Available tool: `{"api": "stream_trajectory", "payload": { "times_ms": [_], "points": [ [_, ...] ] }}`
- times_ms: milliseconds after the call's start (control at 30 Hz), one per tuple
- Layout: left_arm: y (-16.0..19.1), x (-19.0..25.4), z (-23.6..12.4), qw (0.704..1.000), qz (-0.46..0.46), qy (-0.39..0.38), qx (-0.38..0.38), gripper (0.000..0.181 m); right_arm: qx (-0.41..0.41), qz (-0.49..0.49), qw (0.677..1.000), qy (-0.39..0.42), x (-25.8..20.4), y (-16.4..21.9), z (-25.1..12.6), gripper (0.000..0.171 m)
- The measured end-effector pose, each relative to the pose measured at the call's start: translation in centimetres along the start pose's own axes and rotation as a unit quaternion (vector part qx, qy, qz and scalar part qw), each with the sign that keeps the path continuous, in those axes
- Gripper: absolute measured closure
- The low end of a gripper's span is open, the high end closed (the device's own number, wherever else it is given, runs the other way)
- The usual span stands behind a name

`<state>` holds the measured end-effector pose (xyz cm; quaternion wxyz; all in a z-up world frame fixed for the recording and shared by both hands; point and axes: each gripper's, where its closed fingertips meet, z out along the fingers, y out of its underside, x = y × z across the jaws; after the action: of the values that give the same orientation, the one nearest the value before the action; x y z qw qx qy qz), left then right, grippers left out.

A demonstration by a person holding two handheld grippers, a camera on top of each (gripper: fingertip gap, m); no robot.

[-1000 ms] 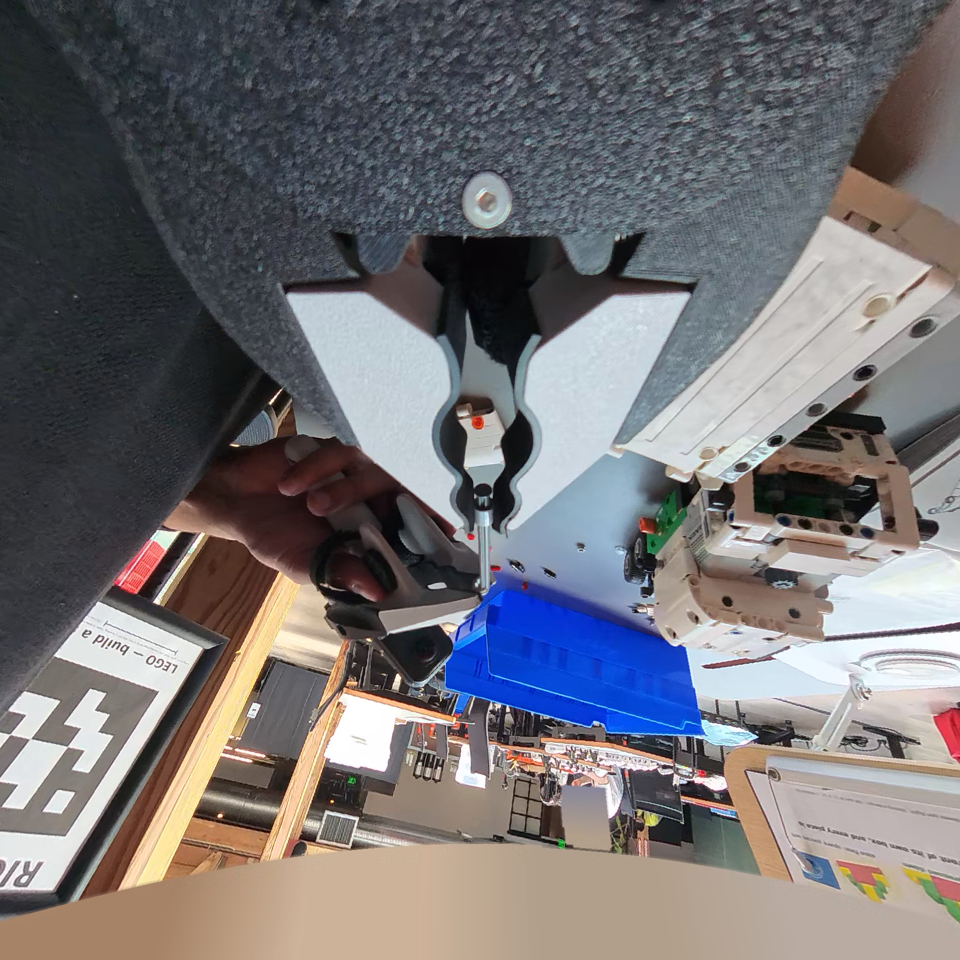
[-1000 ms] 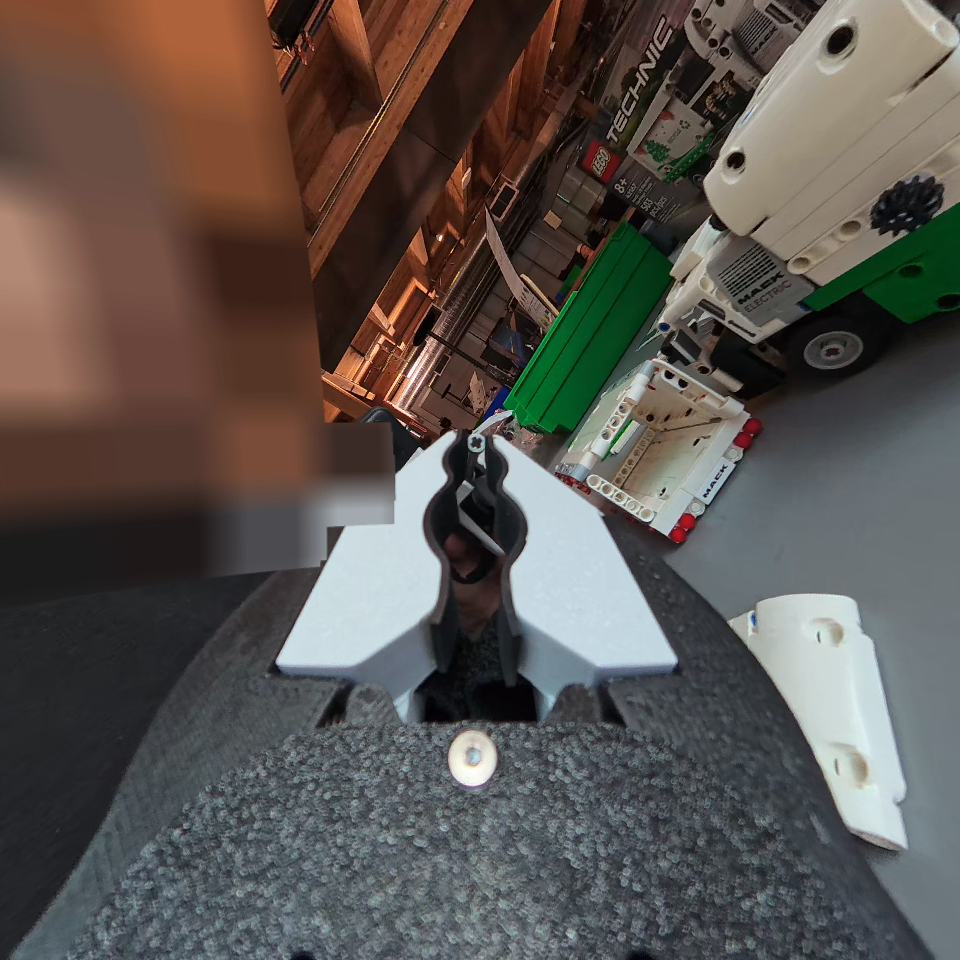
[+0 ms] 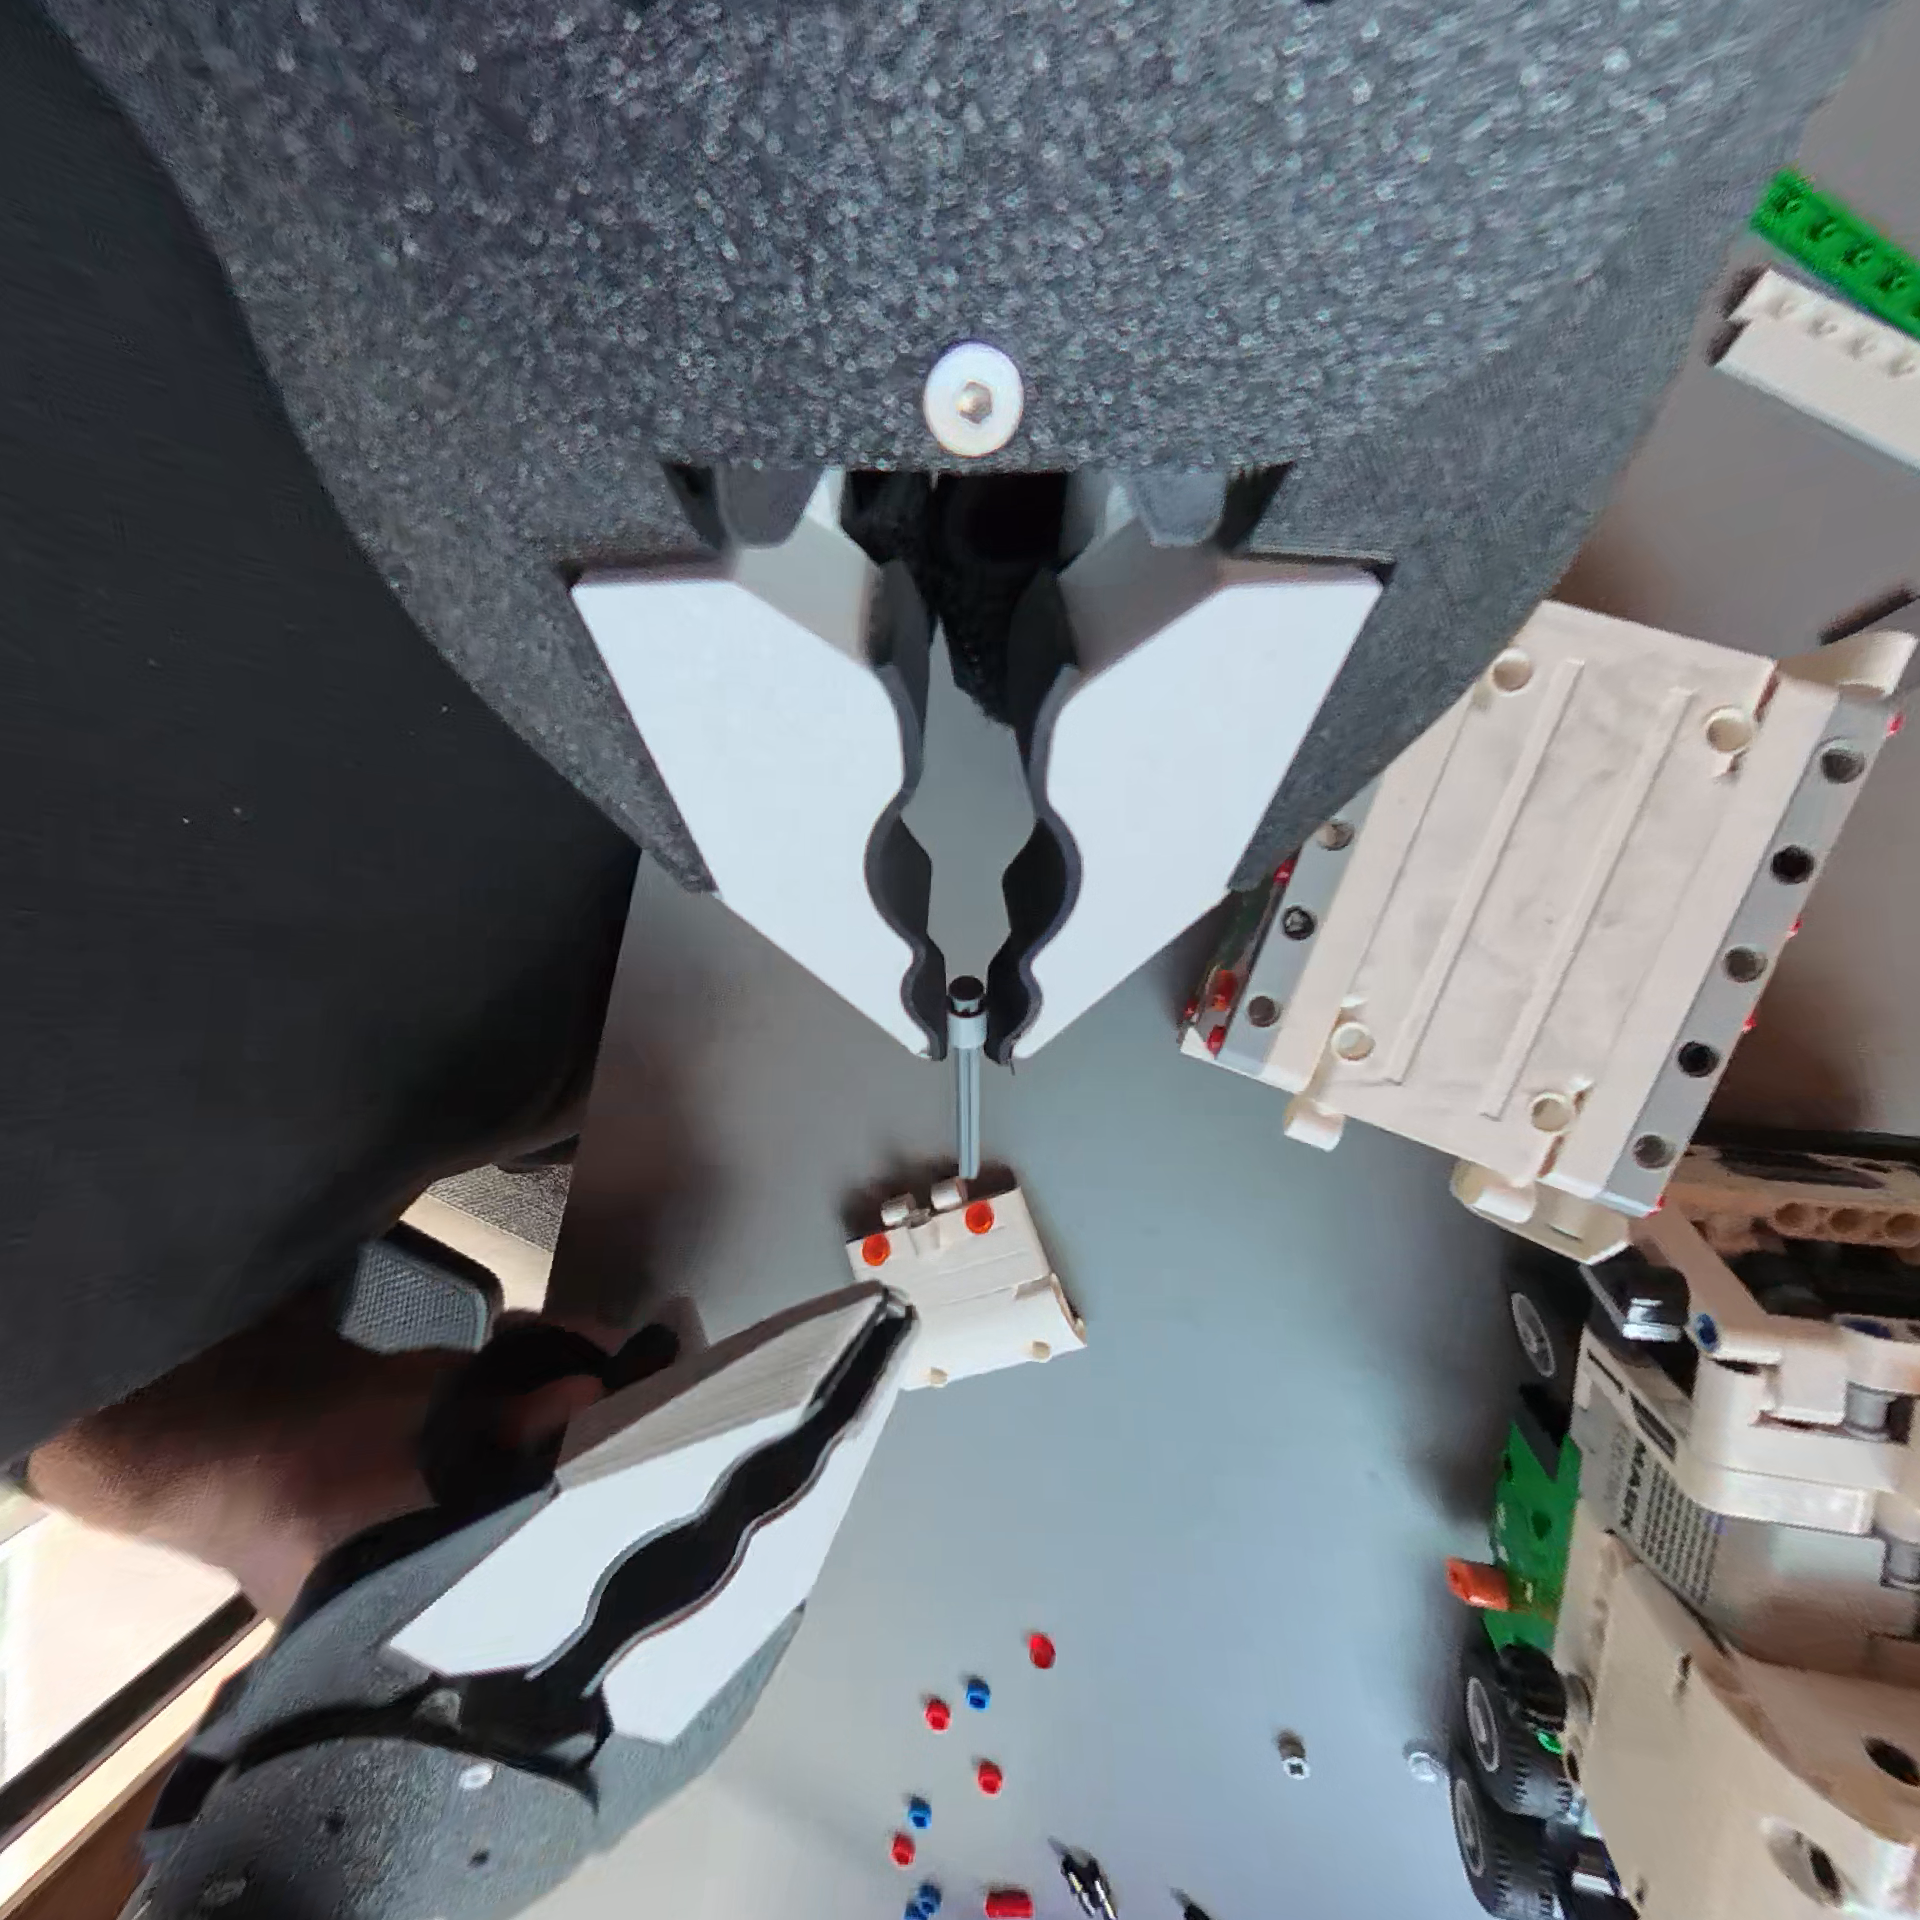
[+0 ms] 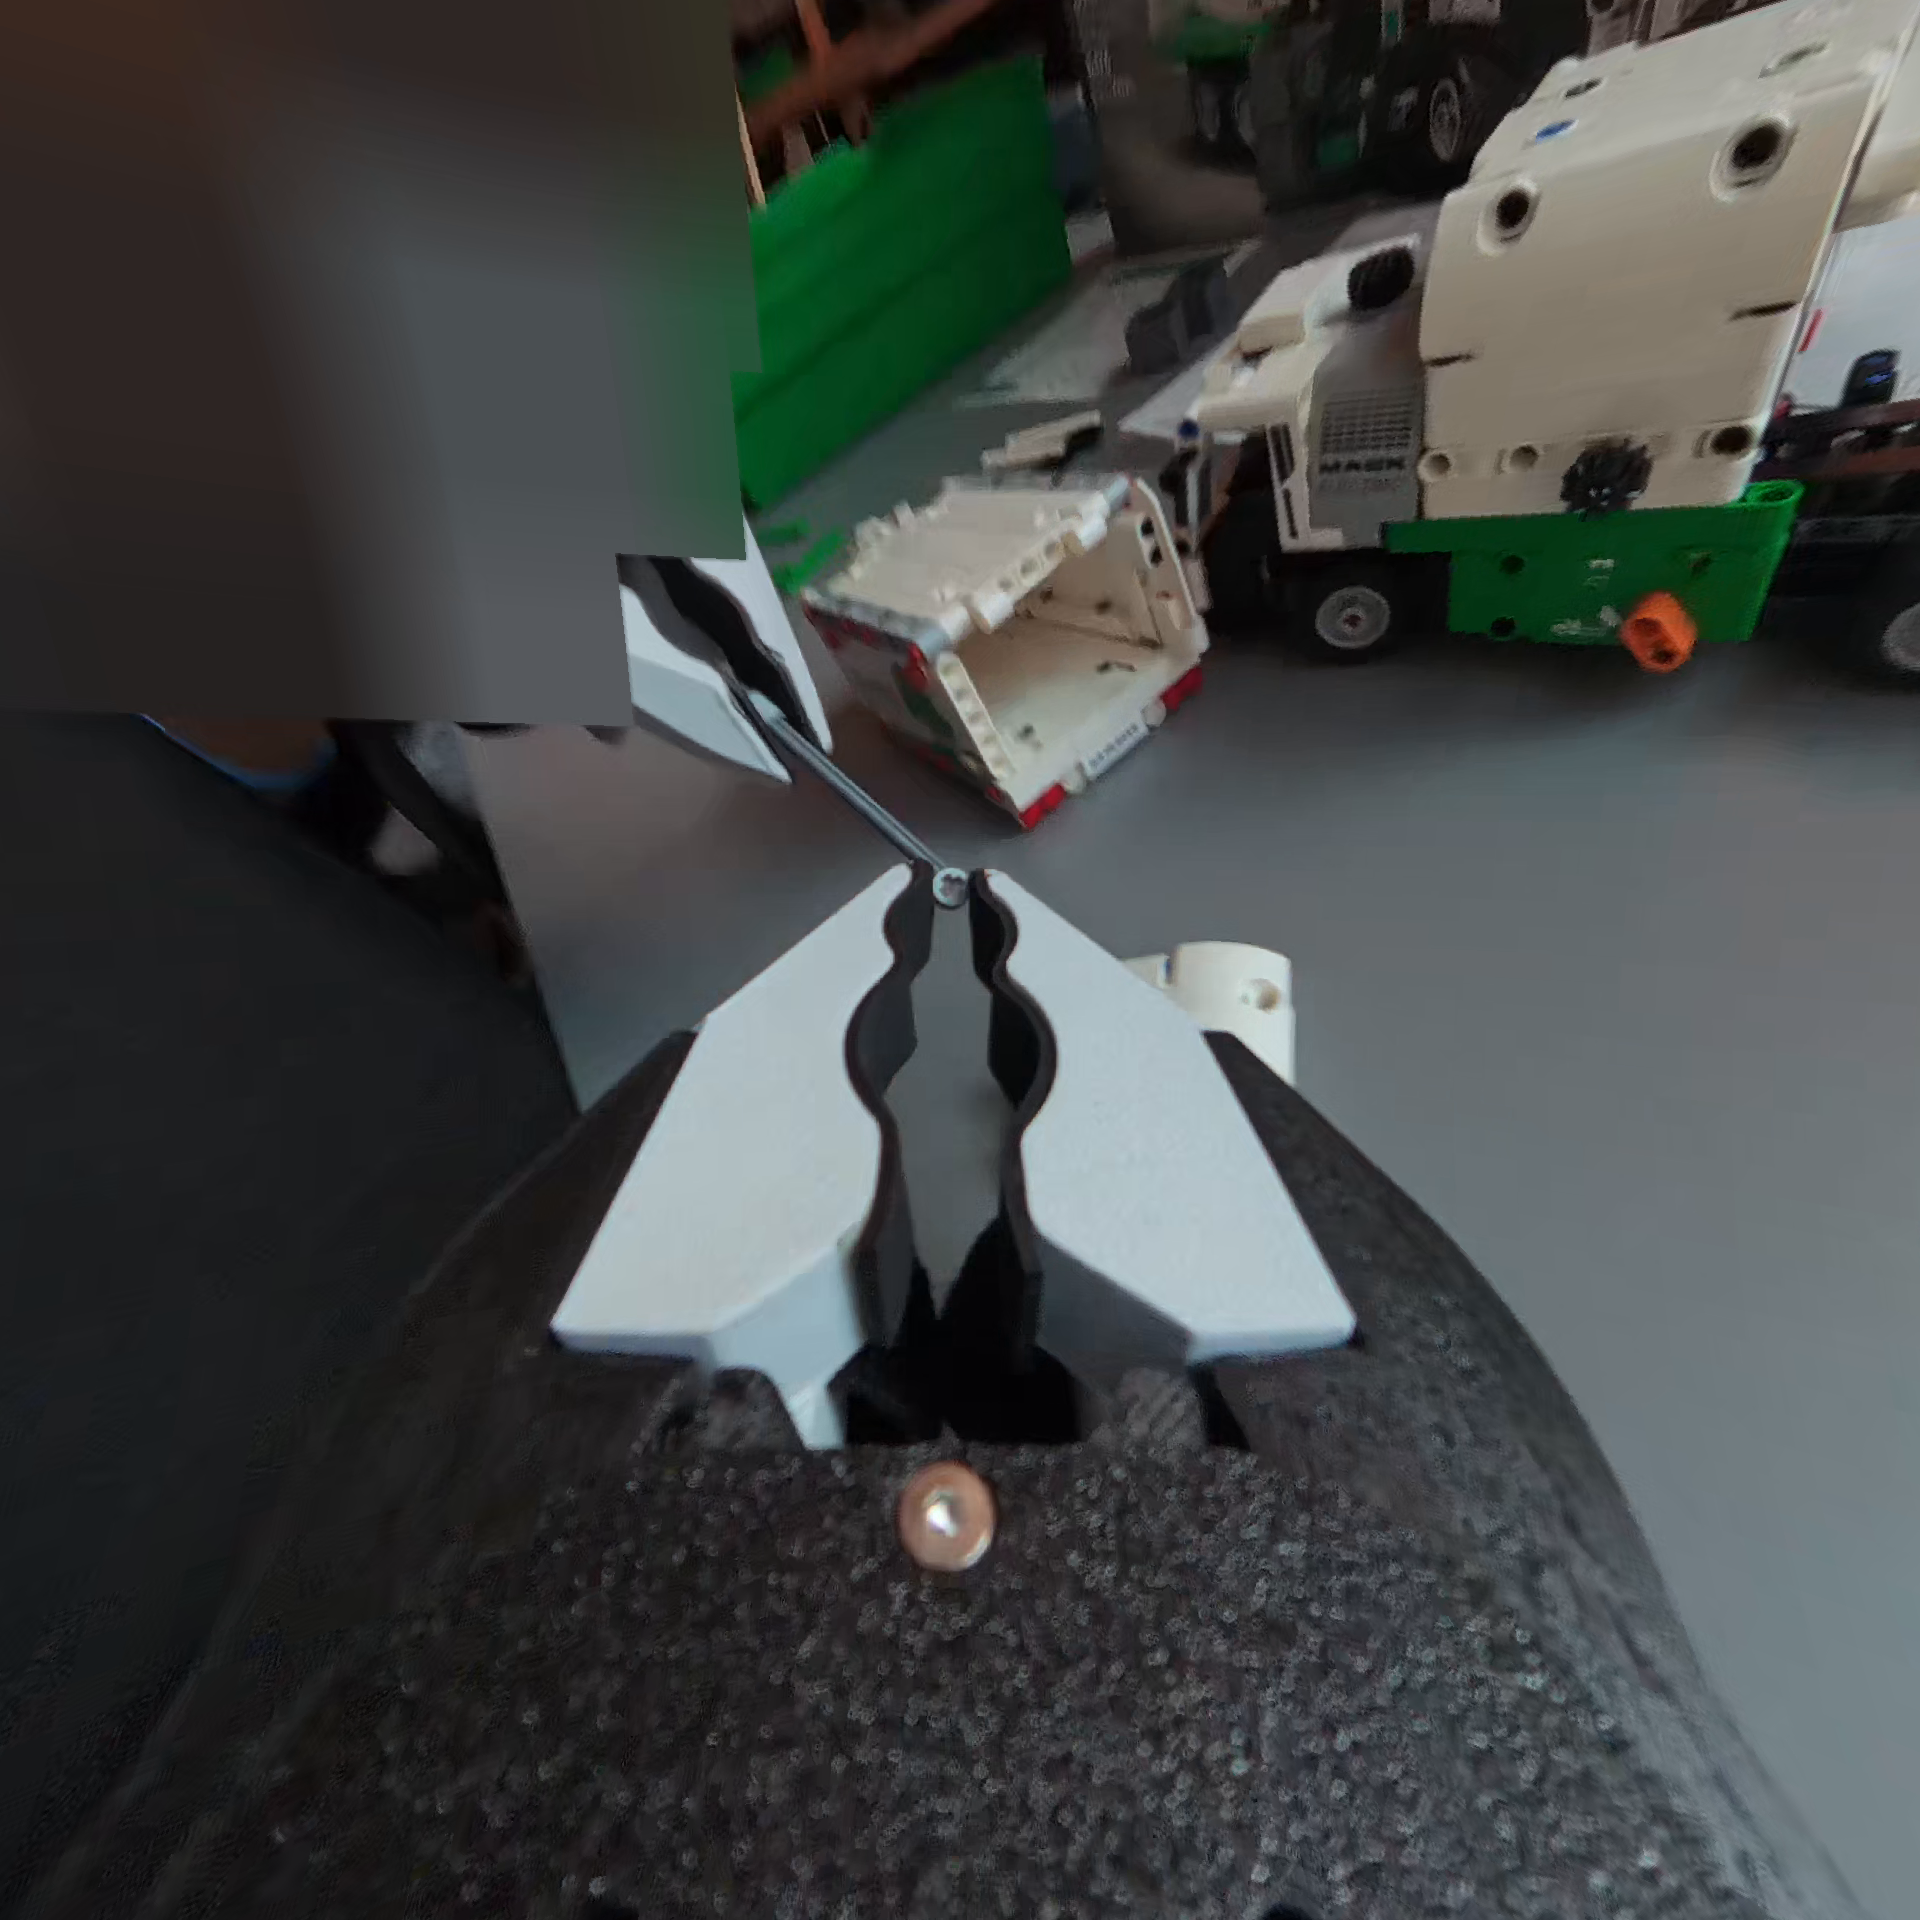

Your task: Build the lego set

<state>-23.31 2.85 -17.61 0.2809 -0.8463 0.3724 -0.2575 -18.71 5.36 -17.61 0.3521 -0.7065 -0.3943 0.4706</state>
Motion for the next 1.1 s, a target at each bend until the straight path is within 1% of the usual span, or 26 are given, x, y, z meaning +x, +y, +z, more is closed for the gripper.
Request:
{"api": "stream_trajectory", "payload": {
  "times_ms": [33,100,133,167,200,300,433,567,633,700,767,867,900,967,1033,1067,1100],
  "points": [
    [0.2,0.1,0.1,1.0,0.002,0.002,-0.005,0.176,-0.044,-0.053,0.997,0.037,0.9,0.9,-0.4,0.166],
    [0.2,0.1,0.3,1.0,0.005,0.001,-0.005,0.176,-0.112,-0.146,0.974,0.132,3.9,1.8,-2.1,0.166],
    [0.3,0.2,0.4,1.0,0.004,0.003,-0.005,0.176,-0.143,-0.171,0.96,0.168,5.4,2.1,-3.2,0.166],
    [0.3,0.2,0.5,1.0,0.002,0.004,-0.004,0.176,-0.164,-0.175,0.951,0.194,6.7,2.3,-4.2,0.165],
    [0.2,0.2,0.7,1.0,0.001,0.003,0.0,0.176,-0.172,-0.161,0.95,0.206,7.6,2.4,-5.0,0.166],
    [-0.5,0.4,1.0,0.999,-0.001,0.013,0.031,0.177,-0.192,-0.119,0.954,0.197,8.8,3.4,-5.8,0.166],
    [-1.5,1.1,1.2,0.997,0.009,0.034,0.071,0.177,-0.226,-0.131,0.944,0.202,9.6,4.6,-5.7,0.166],
    [-1.6,1.4,1.5,0.996,0.009,0.047,0.072,0.177,-0.22,-0.12,0.948,0.197,9.4,4.6,-5.3,0.165],
    [-1.5,1.4,1.6,0.996,0.012,0.049,0.068,0.177,-0.207,-0.13,0.951,0.191,8.8,3.8,-5.4,0.153],
    [-1.5,1.4,1.7,0.996,0.014,0.052,0.065,0.177,-0.178,-0.159,0.957,0.163,6.6,2.1,-4.9,0.148],
    [-1.7,1.5,1.7,0.996,0.016,0.058,0.065,0.177,-0.143,-0.206,0.961,0.116,3.4,0.7,-3.5,0.147],
    [-1.8,1.6,1.9,0.996,0.022,0.065,0.063,0.177,-0.128,-0.27,0.952,0.061,-0.4,0.6,-0.9,0.149],
    [-1.8,1.6,2.0,0.996,0.024,0.065,0.061,0.177,-0.139,-0.291,0.945,0.053,-0.8,1.2,-0.2,0.149],
    [-1.8,1.7,2.0,0.996,0.026,0.068,0.06,0.177,-0.151,-0.329,0.93,0.068,-0.4,1.6,0.6,0.149],
    [-1.8,1.9,1.9,0.995,0.025,0.071,0.062,0.177,-0.17,-0.349,0.919,0.064,-0.2,2.4,1.0,0.159],
    [-1.7,1.9,1.9,0.995,0.025,0.071,0.061,0.177,-0.172,-0.361,0.914,0.074,0.1,2.4,1.1,0.169],
    [-1.6,1.7,1.8,0.996,0.025,0.065,0.062,0.177,-0.171,-0.367,0.911,0.073,0.2,2.4,1.1,0.169]
  ]
}}
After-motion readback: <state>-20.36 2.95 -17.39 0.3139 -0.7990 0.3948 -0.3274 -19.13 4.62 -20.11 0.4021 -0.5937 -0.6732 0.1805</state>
